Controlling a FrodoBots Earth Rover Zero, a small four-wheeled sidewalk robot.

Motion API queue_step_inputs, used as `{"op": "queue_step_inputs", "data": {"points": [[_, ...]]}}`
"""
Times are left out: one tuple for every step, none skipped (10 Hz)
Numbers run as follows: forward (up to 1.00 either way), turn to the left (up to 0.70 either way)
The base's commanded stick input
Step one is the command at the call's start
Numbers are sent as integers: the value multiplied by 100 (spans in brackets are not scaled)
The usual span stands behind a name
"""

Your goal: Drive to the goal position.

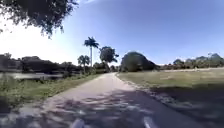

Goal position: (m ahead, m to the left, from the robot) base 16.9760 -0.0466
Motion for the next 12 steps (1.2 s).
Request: {"op": "queue_step_inputs", "data": {"points": [[70,0],[70,0],[70,0],[70,0],[70,0],[70,0],[70,0],[70,0],[70,0],[70,0],[70,0],[70,0]]}}
